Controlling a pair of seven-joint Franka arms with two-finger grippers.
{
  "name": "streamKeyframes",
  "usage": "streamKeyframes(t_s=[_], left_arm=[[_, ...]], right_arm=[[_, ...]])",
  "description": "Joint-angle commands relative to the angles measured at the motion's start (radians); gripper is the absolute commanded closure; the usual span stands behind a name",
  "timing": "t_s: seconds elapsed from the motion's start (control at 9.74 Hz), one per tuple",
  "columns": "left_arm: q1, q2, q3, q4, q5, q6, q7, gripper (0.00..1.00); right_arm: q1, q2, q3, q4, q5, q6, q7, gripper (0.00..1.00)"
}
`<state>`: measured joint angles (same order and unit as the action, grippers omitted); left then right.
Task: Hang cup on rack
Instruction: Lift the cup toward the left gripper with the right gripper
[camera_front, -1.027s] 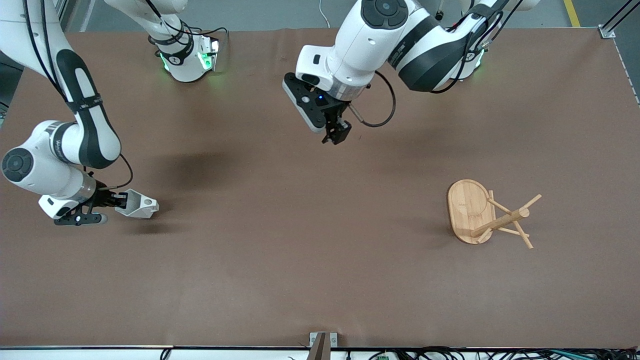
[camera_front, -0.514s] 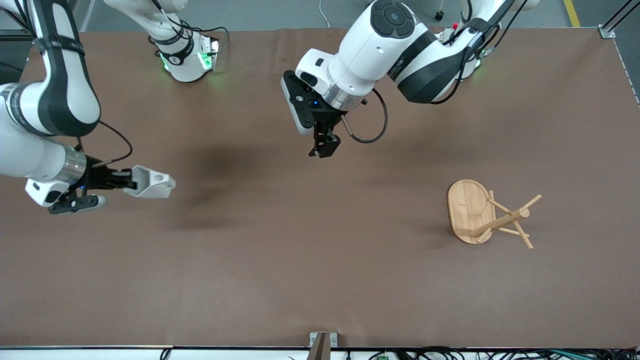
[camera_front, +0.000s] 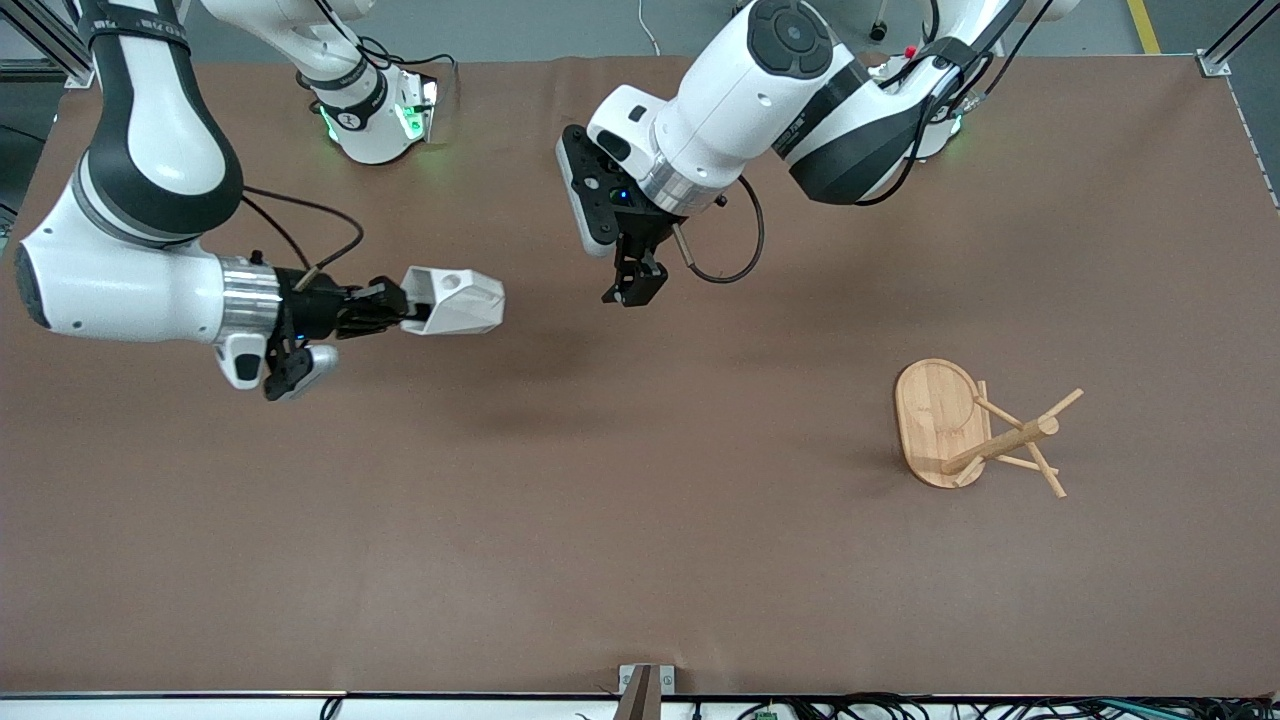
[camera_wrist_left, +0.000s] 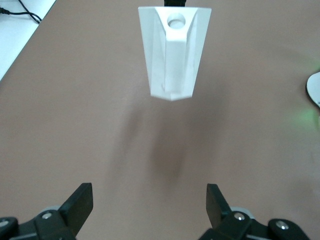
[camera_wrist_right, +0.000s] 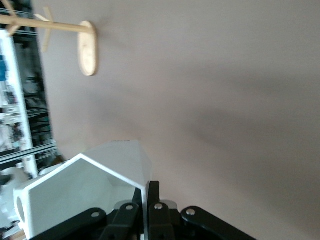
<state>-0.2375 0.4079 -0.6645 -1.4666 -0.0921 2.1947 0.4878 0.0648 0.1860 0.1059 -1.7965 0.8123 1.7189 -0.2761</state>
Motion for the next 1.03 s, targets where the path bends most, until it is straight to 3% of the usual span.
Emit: streamKeyframes(t_s=[0.0, 0.41, 0.92], left_arm=[[0.010, 0.018, -0.007, -0.015, -0.020, 0.013, 0.029, 0.00], [0.012, 0.022, -0.007, -0.015, -0.038, 0.054, 0.041, 0.00], [0.013, 0.009, -0.009, -0.021, -0.055, 0.048, 0.090, 0.00]], right_arm=[[0.022, -0.033, -0.008, -0.004, 0.129, -0.067, -0.043, 1.00], [0.081, -0.036, -0.009, -0.010, 0.255, -0.093, -0.071, 1.00], [0.148, -0.031, -0.009, -0.011, 0.295, 0.028, -0.061, 1.00]])
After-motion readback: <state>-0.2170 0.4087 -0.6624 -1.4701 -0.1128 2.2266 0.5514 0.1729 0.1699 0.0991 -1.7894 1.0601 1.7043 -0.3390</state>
